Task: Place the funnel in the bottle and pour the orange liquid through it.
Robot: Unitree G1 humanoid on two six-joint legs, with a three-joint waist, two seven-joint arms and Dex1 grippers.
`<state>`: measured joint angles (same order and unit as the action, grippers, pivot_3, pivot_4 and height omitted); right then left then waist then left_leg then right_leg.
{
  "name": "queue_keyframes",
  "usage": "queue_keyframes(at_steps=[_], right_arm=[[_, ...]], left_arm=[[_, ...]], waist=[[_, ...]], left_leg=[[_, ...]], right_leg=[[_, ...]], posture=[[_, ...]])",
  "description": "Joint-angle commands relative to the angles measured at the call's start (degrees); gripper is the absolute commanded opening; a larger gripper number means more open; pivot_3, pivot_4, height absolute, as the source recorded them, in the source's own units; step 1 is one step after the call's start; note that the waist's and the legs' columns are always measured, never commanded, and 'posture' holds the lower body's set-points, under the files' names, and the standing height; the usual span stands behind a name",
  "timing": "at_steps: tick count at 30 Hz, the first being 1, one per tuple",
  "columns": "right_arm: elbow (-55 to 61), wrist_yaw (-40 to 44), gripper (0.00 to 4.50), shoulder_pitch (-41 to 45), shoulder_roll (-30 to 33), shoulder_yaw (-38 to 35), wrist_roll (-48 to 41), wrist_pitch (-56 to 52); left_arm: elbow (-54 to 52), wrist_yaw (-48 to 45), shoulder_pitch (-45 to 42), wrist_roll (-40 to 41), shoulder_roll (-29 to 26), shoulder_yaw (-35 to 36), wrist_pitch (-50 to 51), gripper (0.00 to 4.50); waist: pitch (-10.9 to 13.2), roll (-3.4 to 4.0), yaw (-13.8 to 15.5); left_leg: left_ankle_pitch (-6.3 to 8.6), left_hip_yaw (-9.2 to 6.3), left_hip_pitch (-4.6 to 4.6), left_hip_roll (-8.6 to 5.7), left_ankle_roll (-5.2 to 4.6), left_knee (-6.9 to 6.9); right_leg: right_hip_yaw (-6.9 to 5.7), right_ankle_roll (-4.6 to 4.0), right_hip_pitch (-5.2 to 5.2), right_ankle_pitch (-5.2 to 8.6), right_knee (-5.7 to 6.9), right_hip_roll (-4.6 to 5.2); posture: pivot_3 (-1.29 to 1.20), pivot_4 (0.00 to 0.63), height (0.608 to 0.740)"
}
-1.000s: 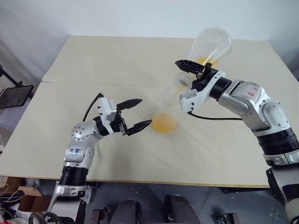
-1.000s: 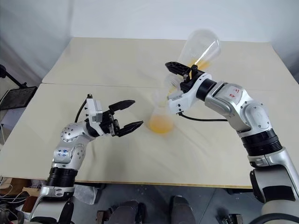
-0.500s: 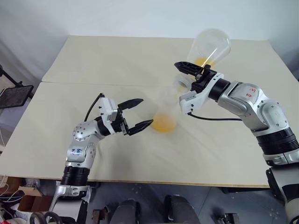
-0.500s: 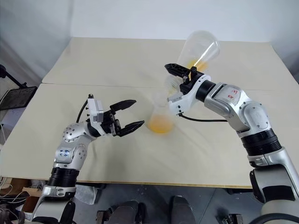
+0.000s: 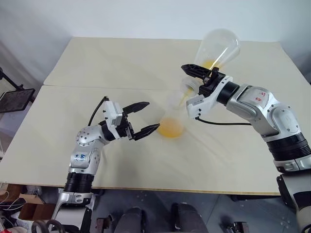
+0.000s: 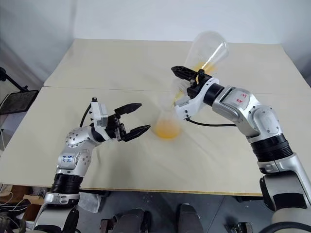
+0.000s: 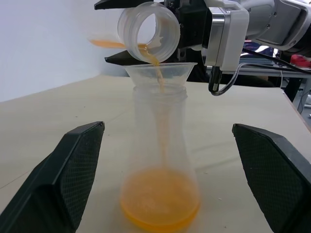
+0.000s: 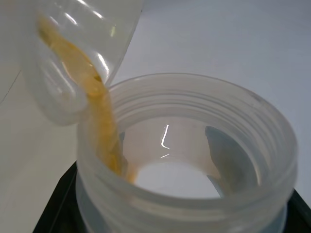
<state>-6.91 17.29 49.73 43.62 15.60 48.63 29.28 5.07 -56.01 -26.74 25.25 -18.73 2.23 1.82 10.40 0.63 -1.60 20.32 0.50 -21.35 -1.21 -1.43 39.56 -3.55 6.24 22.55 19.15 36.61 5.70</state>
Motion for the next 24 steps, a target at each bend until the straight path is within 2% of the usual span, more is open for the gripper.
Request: queue_keyframes(at_steps=[1,24], right_arm=[[1.2,-1.6,2.51,1.9,0.7,-1.1,0.2,0.6],[-0.7,-4.5,2.51,2.8,0.9,-0.8,2.2,3.4]], left_arm=[[-0.9,-0.1,-1.2,0.5,0.2,0.1,-1.1,4.5],[0.0,-0.1,-2.1,0.3,1.1,0.0,-1.3,4.5]], waist=[[0.0,0.0,0.0],[0.0,0.0,0.0]], left_leg=[[0.0,0.0,0.0,0.0,0.0,0.0],[0.0,0.0,0.0,0.0,0.0,0.0]], right_leg=[[0.0,0.0,0.0,0.0,0.0,0.0],[0.0,0.0,0.0,0.0,0.0,0.0]], posture=[[0.0,0.15,0.74],[0.0,0.15,0.74]])
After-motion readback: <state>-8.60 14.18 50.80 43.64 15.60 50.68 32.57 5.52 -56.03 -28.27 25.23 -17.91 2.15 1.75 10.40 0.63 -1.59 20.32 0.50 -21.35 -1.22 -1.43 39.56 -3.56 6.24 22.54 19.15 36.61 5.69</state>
